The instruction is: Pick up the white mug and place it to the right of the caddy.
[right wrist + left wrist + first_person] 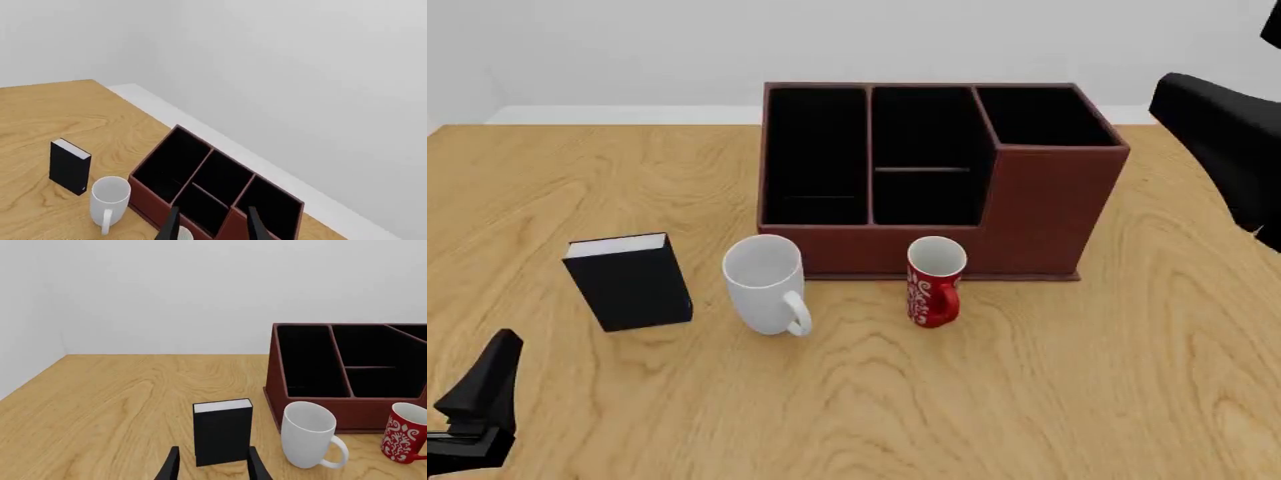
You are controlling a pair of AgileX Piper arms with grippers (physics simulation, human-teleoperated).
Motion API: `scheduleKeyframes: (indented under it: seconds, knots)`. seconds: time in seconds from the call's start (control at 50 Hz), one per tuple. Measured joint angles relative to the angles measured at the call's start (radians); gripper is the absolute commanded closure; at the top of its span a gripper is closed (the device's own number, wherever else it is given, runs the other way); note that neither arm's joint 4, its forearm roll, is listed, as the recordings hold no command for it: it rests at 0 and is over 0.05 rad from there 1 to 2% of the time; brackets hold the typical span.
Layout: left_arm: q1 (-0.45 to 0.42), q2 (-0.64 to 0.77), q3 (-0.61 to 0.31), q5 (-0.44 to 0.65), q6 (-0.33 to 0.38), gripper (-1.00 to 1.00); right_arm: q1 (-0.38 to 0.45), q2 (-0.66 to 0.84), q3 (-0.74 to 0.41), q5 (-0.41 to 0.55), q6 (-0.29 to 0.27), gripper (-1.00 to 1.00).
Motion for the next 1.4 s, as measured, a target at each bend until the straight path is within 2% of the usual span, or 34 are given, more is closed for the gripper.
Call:
scheduleKeyframes:
  seconds: [0.44,0.88,1.4]
  knots:
    - [0.0,0.0,0.0,0.0,0.0,-1.0,0.094,0.135,-0.016,-0.025,0.004,-1.0]
    - [0.0,0.0,0.0,0.0,0.0,-1.0,0.149,0.247,-0.063,0.022,-0.003,-1.0]
    - [0.0,0.0,0.0,0.0,0.0,-1.0,0.223,0.461,-0.2,0.096,0.038,-1.0]
